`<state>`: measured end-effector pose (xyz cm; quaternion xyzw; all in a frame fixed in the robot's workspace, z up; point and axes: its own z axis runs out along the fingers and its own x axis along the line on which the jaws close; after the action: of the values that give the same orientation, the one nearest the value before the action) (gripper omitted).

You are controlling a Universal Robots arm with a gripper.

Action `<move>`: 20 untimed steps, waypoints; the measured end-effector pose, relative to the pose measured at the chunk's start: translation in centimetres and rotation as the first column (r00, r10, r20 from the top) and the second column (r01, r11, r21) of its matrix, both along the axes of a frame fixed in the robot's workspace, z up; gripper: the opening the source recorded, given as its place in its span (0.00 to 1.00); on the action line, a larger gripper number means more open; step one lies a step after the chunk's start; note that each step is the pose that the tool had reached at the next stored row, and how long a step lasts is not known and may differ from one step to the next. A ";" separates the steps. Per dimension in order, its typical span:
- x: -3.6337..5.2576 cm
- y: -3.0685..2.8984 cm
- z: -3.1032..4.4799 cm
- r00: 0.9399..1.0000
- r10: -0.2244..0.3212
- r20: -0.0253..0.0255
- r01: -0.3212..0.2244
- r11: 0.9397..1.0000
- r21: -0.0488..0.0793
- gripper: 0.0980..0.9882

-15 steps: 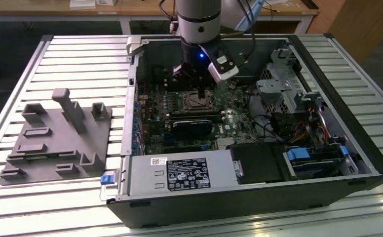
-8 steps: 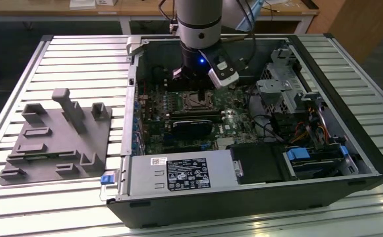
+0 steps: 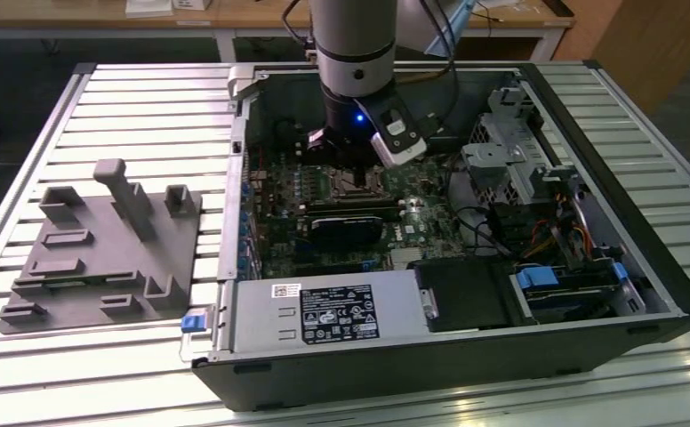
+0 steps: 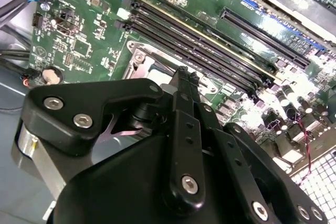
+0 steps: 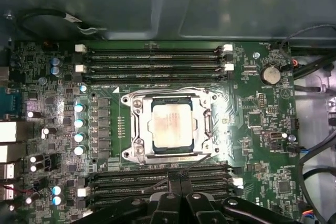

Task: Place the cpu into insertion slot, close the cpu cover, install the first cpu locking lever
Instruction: 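Install the first cpu locking lever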

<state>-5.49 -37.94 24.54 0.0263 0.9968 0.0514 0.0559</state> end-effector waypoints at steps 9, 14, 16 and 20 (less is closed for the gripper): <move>-0.36 -0.11 -0.24 1.000 0.000 0.000 0.000 1.000 0.009 0.01; -0.36 -0.11 -0.36 1.000 -0.005 -0.002 0.005 1.000 0.009 0.01; -0.36 -0.12 -0.57 1.000 -0.020 -0.002 0.020 1.000 0.009 0.01; -0.38 -0.12 -0.95 0.999 -0.053 -0.002 0.053 0.999 0.009 0.01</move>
<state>-5.87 -38.06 23.59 0.0531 0.9955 0.0543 0.0562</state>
